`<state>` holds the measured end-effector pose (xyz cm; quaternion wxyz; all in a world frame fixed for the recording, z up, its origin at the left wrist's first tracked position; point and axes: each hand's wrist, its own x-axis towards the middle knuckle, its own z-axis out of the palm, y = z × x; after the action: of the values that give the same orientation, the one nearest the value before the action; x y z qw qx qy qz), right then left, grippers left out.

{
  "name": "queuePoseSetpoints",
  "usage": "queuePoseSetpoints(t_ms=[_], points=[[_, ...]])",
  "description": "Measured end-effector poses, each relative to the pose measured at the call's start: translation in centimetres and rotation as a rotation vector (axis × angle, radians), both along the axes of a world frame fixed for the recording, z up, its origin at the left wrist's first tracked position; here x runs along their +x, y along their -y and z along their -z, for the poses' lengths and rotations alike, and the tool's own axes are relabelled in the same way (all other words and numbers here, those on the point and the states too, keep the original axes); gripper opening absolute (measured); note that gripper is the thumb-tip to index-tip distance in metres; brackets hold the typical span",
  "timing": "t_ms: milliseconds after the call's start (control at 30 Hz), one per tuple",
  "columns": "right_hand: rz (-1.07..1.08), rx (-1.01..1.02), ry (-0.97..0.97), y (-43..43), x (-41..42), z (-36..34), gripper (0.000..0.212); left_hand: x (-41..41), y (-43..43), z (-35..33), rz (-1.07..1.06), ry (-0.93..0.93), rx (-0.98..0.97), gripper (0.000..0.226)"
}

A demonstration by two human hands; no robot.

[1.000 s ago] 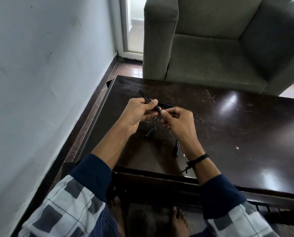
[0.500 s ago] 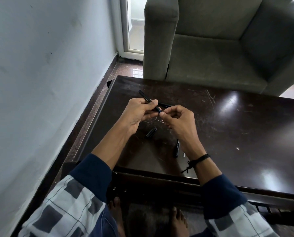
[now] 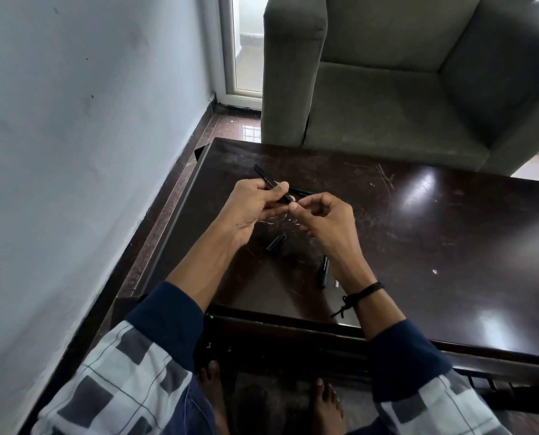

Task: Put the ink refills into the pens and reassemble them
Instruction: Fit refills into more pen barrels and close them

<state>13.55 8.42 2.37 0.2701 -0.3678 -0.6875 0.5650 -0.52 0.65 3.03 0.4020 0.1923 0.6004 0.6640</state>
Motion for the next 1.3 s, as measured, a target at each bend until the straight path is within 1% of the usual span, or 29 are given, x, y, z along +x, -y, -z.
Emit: queuePoseSetpoints(t_ms=[133,333,533,733,800,1000,1133,1300], points=[[0.043,0.009,0.024,-0.10,-0.15,-0.02,0.016,-0.14,0.01,-0.06,-0.011,-0.001,0.000,0.014],[0.010,0.004,0.033,-0.05,0.02,-0.09,0.009,-0.08,-0.05,0.21,0.009,-0.005,-0.013,0.012],[0.012,0.009,0.007,0.05,-0.09,-0.04,0.018,0.03,-0.09,0.07,0.007,-0.001,-0.001,0.014],[0.012,0.011,0.047,-0.21,-0.11,0.18,0.013,-0.11,-0.09,0.14,0.004,-0.011,-0.013,0.017],[0.004,0.015,0.035,-0.22,-0.06,0.11,0.010,-0.09,-0.07,0.19,0.007,-0.009,-0.013,0.016],[0.001,0.006,0.000,-0.43,-0.12,0.08,0.011,-0.18,-0.04,0.03,0.003,-0.007,-0.009,0.016],[-0.025,0.029,0.029,-0.57,-0.05,0.12,0.005,-0.24,0.01,-0.03,-0.012,0.002,-0.009,0.015],[-0.084,0.035,0.058,-0.52,0.00,-0.05,0.010,-0.37,0.04,-0.08,-0.030,0.011,-0.005,0.010]])
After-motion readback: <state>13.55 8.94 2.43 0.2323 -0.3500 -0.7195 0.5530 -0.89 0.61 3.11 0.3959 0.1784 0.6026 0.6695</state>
